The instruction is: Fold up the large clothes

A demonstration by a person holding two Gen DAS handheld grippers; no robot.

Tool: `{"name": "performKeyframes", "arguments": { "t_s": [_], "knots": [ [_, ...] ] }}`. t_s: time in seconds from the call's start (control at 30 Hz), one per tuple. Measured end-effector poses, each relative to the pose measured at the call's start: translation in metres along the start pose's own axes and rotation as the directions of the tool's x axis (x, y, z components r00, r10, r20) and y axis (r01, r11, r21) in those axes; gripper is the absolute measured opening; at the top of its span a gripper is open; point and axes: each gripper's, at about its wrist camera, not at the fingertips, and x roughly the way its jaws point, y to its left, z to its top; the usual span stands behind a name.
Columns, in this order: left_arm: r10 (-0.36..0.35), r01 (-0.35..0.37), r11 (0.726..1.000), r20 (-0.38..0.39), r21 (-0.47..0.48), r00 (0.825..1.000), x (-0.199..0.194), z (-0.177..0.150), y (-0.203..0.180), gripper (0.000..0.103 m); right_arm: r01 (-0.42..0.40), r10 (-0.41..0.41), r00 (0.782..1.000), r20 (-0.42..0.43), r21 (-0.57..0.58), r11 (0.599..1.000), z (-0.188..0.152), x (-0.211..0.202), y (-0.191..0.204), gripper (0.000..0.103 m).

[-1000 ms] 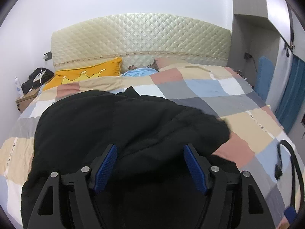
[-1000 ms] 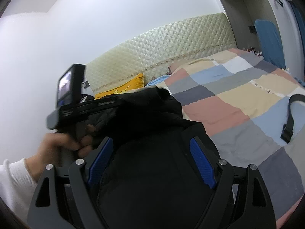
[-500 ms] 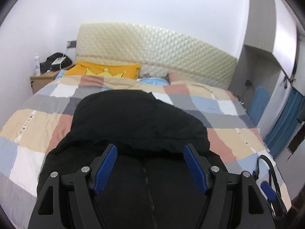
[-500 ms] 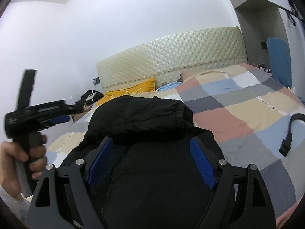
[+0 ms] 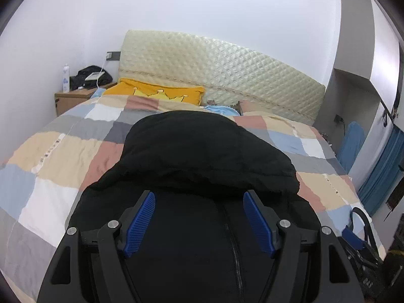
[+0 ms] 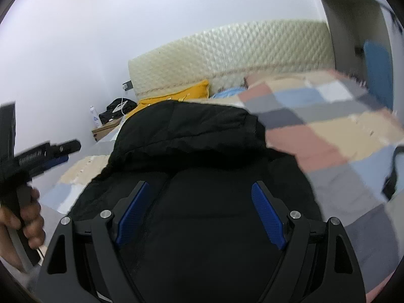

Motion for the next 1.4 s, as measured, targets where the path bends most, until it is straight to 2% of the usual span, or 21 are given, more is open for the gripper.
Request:
{"name": "performKeyframes", "arguments": {
  "t_s": [0.03,0.13,0.23,0.37,0.43,0.5,0.67,0.77,0.87,1.07,1.23,1.4],
  "knots": [
    [-0.009,0.009,1.0,-0.004,-0.017,1.0,0.001,-0.002,0.004,0.072,-0.005,0.005,1.0,-0.01,0.004,1.0,0.001,0.004,0.001,0.083],
    [-0.011,0.01,0.999,-0.006,-0.036,1.0,0.005,-0.008,0.012,0.072,0.053,-0.053,0.999,-0.011,-0.026,0.998,0.014,0.017,0.009,0.083],
    [0.019,-0.02,1.0,-0.018,-0.018,1.0,0.014,-0.01,0.015,0.072,0.06,-0.06,0.998,-0.015,0.028,0.998,0.033,0.037,0.006,0.083],
    [0.015,-0.016,0.998,-0.024,-0.057,1.0,0.015,-0.009,0.027,0.072,0.081,-0.08,0.997,-0.023,0.029,0.996,0.05,0.072,0.003,0.083],
    [0.028,-0.029,0.996,-0.016,-0.081,0.999,0.012,-0.008,0.036,0.072,0.08,-0.074,0.994,-0.075,0.075,0.994,0.056,0.098,-0.008,0.083],
    [0.034,-0.035,0.994,-0.013,-0.099,0.999,0.01,-0.006,0.045,0.072,0.053,-0.04,0.995,-0.093,0.149,0.987,0.06,0.115,-0.017,0.083],
    [0.044,-0.047,0.988,-0.021,-0.144,0.999,0.013,0.0,0.065,0.072,0.068,-0.028,0.991,-0.134,0.297,0.952,0.065,0.154,-0.038,0.083],
    [0.052,-0.058,0.984,-0.043,-0.169,0.998,0.017,-0.001,0.076,0.072,0.092,-0.037,0.989,-0.141,0.405,0.91,0.066,0.17,-0.054,0.083],
    [0.032,-0.043,0.982,-0.061,-0.185,0.998,0.022,-0.003,0.083,0.072,0.103,-0.041,0.991,-0.128,0.531,0.841,0.063,0.18,-0.076,0.083],
    [0.033,-0.047,0.978,-0.072,-0.201,0.997,0.03,-0.007,0.086,0.072,0.095,-0.034,0.994,-0.105,0.655,0.75,0.06,0.194,-0.102,0.083],
    [0.009,-0.031,0.976,-0.101,-0.214,0.995,0.039,-0.01,0.087,0.072,0.109,-0.016,0.99,-0.138,0.705,0.701,0.051,0.207,-0.109,0.083],
    [0.005,-0.029,0.979,-0.115,-0.201,0.993,0.041,-0.013,0.085,0.072,0.131,-0.004,0.985,-0.175,0.723,0.678,0.045,0.215,-0.112,0.083]
  ]
}}
